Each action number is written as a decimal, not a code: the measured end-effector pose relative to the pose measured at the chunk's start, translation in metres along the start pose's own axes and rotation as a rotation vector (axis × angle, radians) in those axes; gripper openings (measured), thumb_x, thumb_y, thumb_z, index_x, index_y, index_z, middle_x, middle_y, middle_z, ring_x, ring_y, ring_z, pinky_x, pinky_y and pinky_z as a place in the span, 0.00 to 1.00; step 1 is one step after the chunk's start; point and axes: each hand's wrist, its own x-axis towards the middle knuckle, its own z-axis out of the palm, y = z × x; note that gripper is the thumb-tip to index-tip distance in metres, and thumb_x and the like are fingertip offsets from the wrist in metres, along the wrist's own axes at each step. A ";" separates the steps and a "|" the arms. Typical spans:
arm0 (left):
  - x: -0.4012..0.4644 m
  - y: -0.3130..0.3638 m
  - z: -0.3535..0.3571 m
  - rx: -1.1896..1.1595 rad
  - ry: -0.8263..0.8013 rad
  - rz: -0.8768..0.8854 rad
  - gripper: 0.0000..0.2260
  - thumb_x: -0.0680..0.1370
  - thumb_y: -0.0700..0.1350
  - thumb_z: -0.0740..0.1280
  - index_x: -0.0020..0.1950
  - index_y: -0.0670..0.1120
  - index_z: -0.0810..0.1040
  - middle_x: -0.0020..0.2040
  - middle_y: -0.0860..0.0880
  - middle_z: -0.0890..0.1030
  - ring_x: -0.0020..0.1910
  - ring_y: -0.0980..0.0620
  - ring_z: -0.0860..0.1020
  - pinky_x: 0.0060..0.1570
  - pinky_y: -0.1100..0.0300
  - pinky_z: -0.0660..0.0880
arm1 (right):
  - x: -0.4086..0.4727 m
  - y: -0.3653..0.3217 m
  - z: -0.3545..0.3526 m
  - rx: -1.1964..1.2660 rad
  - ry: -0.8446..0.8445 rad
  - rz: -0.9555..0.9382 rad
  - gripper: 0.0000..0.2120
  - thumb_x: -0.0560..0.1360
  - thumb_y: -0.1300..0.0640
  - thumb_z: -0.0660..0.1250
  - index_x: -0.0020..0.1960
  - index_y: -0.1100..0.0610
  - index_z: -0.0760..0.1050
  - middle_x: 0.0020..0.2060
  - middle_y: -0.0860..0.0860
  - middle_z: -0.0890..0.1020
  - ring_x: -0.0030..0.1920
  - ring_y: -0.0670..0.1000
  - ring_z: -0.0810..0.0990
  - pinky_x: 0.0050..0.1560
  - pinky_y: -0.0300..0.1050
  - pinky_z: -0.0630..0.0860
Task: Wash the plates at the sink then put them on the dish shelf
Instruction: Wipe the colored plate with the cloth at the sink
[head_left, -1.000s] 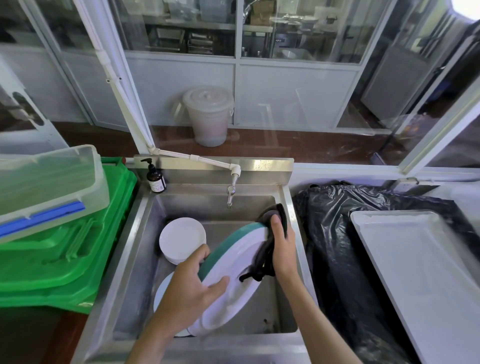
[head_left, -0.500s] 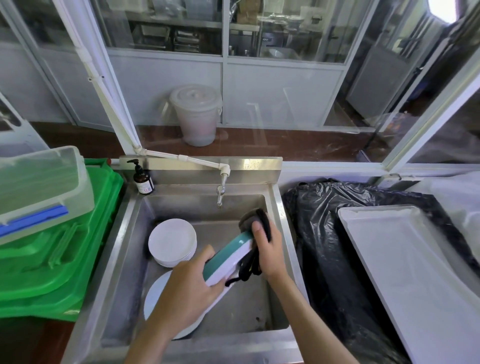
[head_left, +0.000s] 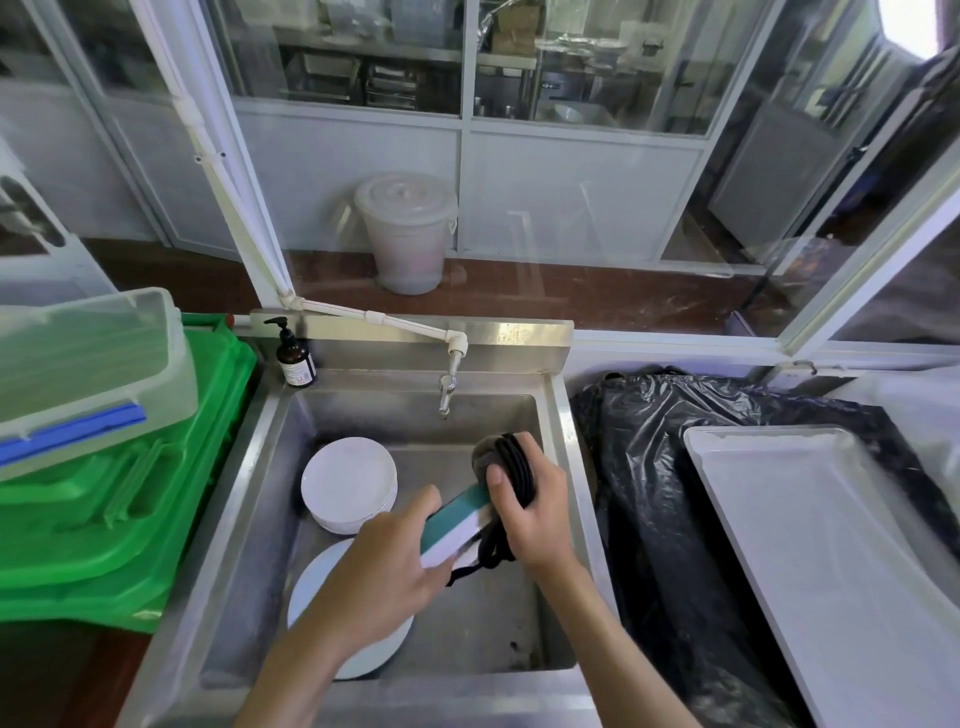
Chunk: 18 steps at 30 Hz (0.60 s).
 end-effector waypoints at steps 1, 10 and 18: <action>-0.002 -0.001 0.001 -0.020 0.011 0.001 0.17 0.77 0.50 0.72 0.44 0.56 0.62 0.33 0.48 0.73 0.33 0.49 0.70 0.31 0.59 0.65 | 0.000 0.003 -0.002 0.006 0.008 0.007 0.14 0.81 0.47 0.64 0.51 0.58 0.79 0.44 0.48 0.83 0.45 0.54 0.83 0.45 0.52 0.78; 0.004 0.018 -0.011 -0.061 -0.004 0.019 0.17 0.76 0.49 0.74 0.45 0.51 0.65 0.34 0.50 0.69 0.32 0.51 0.64 0.32 0.60 0.62 | 0.005 0.003 -0.026 0.077 0.072 0.205 0.20 0.80 0.43 0.61 0.45 0.59 0.79 0.38 0.49 0.82 0.40 0.48 0.80 0.43 0.45 0.75; -0.001 0.009 -0.006 -0.118 0.061 0.011 0.19 0.74 0.49 0.76 0.40 0.54 0.64 0.31 0.54 0.69 0.30 0.52 0.65 0.30 0.62 0.63 | 0.003 0.004 -0.020 0.104 0.128 0.067 0.15 0.81 0.47 0.62 0.50 0.59 0.79 0.45 0.45 0.84 0.47 0.50 0.83 0.49 0.43 0.76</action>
